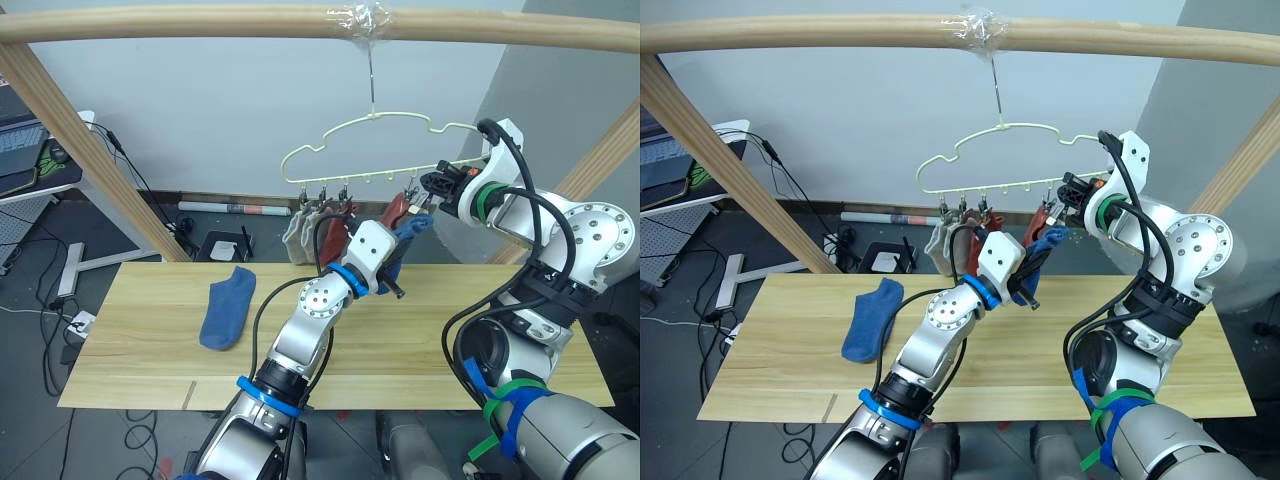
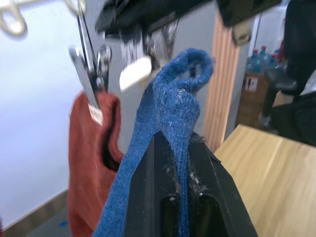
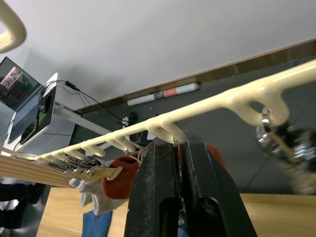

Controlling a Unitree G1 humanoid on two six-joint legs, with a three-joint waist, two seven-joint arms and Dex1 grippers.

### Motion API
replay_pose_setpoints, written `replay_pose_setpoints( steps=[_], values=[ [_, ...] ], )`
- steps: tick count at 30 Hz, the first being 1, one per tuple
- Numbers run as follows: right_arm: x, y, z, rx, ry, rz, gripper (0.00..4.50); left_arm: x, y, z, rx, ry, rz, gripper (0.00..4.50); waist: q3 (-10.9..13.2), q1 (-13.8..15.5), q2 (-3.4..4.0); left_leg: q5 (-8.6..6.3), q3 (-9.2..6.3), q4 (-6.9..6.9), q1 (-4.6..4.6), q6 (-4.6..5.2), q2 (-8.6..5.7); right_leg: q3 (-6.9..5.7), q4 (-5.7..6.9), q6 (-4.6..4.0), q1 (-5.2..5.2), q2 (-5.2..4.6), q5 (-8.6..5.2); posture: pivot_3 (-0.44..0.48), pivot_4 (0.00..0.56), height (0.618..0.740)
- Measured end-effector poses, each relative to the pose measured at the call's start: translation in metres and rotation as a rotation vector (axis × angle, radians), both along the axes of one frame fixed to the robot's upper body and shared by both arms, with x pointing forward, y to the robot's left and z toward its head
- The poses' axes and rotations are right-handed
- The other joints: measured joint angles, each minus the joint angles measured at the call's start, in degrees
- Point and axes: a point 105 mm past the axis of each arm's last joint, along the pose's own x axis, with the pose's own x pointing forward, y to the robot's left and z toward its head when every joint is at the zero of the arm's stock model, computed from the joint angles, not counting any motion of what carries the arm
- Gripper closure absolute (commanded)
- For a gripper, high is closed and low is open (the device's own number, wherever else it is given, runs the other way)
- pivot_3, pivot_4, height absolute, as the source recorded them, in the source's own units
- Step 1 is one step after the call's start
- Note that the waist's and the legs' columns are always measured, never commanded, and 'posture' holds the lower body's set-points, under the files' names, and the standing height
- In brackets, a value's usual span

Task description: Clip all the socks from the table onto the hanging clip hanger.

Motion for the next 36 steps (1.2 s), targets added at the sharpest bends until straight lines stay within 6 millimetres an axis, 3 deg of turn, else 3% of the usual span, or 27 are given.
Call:
replay_pose_setpoints(
  steps=[13,14,25,36],
  values=[
    [-0.001,0.0,0.001,0.008,0.0,-0.011,4.5,0.007,0.001,0.011,-0.009,-0.059,0.045,4.46,0.0,-0.08,0.0,0.0,0.0,-0.01,0.01,0.0,0.0,-0.01,0.0,0.03,0.0,0.0,-0.02,-0.09,0.211,0.74],
    [-0.002,0.0,0.001,0.016,-0.001,-0.009,3.93,0.007,0.001,0.011,-0.009,-0.059,0.044,4.5,0.0,-0.09,0.0,0.0,0.0,-0.01,0.01,0.0,0.0,-0.01,0.0,0.03,0.0,0.0,-0.02,-0.09,0.211,0.74],
    [-0.004,-0.017,-0.009,0.012,0.018,-0.028,0.05,-0.003,-0.014,0.017,-0.028,-0.062,-0.029,4.5,0.0,-1.55,0.01,0.0,0.02,-0.01,0.0,0.0,0.0,0.02,0.0,0.01,-0.01,0.0,-0.01,-0.121,0.196,0.74],
    [-0.035,-0.021,0.02,-0.062,-0.204,0.182,0.02,-0.002,-0.022,0.009,-0.026,0.08,-0.086,4.5,0.01,-3.3,0.02,0.0,0.03,-0.01,0.04,0.01,0.01,0.04,0.04,0.09,-0.02,0.04,-0.06,-0.126,0.206,0.74]
  ],
)
